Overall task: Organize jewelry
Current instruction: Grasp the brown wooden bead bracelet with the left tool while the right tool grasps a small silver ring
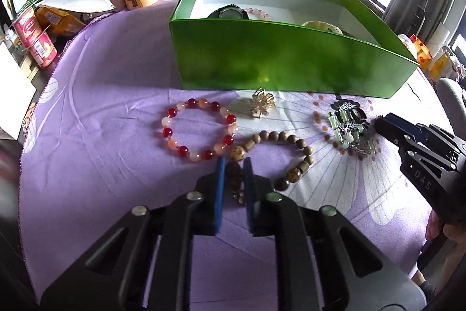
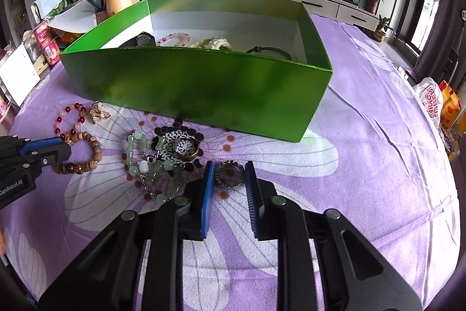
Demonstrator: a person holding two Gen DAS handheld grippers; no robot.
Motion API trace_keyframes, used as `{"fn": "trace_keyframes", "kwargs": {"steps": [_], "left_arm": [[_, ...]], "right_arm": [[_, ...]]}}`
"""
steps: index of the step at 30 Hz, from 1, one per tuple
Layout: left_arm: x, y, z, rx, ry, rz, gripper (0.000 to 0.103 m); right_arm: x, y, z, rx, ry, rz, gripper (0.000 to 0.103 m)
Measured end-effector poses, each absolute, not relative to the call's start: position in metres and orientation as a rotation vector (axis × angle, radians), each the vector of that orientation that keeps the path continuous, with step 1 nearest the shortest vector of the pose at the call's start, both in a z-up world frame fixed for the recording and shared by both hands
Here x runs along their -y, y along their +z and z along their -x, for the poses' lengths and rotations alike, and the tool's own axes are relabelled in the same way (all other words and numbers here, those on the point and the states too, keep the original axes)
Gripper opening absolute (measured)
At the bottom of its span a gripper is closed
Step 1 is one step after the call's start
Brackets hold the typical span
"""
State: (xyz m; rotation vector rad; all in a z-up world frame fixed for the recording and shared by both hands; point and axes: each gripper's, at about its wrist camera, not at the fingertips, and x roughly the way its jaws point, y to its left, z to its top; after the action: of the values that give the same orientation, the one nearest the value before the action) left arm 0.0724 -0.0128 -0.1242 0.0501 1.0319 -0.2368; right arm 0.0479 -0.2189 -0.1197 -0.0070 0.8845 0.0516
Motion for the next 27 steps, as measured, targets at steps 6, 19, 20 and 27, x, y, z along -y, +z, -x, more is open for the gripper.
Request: {"fn": "trace_keyframes", "kwargs": {"steps": [6,19,20,27], "left_arm": [[0.011,-0.120,-0.066,-1.032,-0.261,-0.031,0.010],[0.018,-0.076,-0.050,-0.933,-0.316,-0.030,0.010],[0.019,-0.072,-0.049,-0.926,-0.320,-0.030,0.010],[0.024,-0.049,-0.046,-0.879,-0.331,-0.045,0.010]], "right_arm": [[0.223,-0.115,-0.037,-0.850,0.042,-0.013,0.020],[0.232,-0.089,-0.007,-0.782,0.035,-0.028,0.020],[0.232,-0.087,-0.006,-0.777,0.036,-0.031,0.020],[0.233,-0.067,0.000,-0.726,0.044,-0.035,0.020]]}}
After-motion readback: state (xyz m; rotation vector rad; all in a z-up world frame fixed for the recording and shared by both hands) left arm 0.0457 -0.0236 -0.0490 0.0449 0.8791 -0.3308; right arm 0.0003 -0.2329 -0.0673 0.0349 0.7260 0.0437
